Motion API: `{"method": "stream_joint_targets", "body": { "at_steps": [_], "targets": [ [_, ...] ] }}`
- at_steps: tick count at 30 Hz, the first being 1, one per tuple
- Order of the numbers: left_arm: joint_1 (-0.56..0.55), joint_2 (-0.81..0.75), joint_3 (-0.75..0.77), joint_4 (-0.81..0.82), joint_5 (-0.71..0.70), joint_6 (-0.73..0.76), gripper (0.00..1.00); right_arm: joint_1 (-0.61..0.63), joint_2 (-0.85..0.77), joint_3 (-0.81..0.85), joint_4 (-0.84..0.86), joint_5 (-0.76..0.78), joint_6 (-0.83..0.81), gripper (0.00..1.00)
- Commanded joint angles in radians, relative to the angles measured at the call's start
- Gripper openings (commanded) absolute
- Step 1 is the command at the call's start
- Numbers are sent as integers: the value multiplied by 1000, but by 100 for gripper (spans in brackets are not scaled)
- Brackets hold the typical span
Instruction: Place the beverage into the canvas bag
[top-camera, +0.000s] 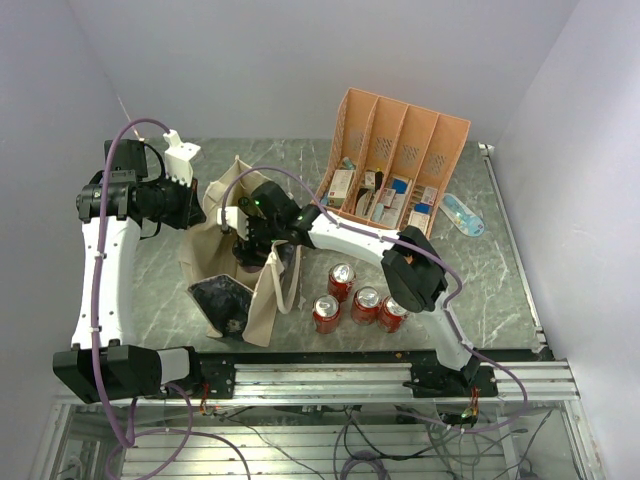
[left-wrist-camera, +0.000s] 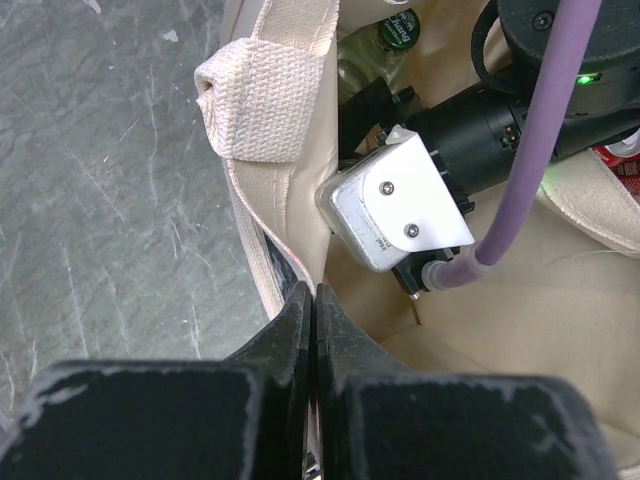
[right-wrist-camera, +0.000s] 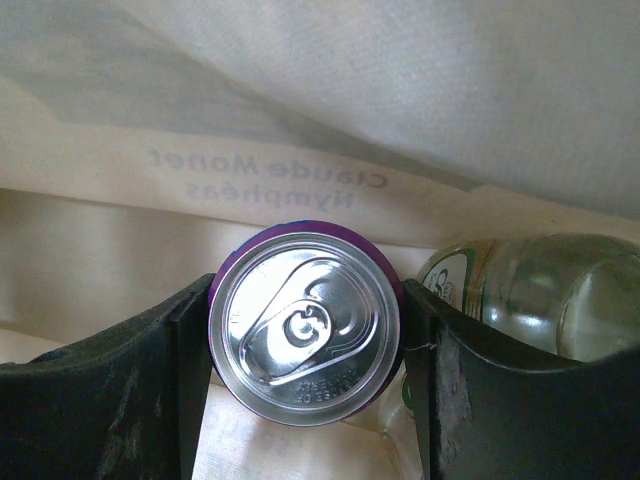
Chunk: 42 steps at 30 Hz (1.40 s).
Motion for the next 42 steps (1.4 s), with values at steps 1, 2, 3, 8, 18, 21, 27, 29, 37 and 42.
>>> {"method": "stream_joint_targets", "body": {
  "at_steps": [1, 2, 3, 8, 18, 21, 27, 29, 37, 42],
  "targets": [
    [5, -10, -16, -23, 28, 6, 7, -22, 63, 25, -37, 18, 8, 43],
    [6, -12, -17, -22, 28, 7, 7, -19, 62, 32, -40, 21, 8, 47],
    [6, -14, -18, -22, 29, 5, 7, -17, 62, 38, -43, 25, 10, 49],
    [6, -25, -22, -22, 28, -1, 7, -12, 52, 59, -57, 32, 19, 64],
    [6, -39, -34, -22, 20, -6, 7, -3, 15, 82, -69, 25, 45, 81],
    [6, -48, -42, -12, 17, -10, 7, 0, 6, 97, -76, 24, 53, 83],
    [6, -52, -35, -8, 17, -15, 7, 1, -19, 156, -87, 14, 95, 90],
    [5, -55, -32, -8, 17, -15, 7, 2, -33, 176, -91, 9, 103, 91],
    [6, -70, -41, 7, 5, -21, 7, 1, -128, 193, -91, 1, 132, 93],
    [5, -67, -57, 15, 2, -22, 7, 2, -199, 150, -71, -17, 135, 93]
  ]
}}
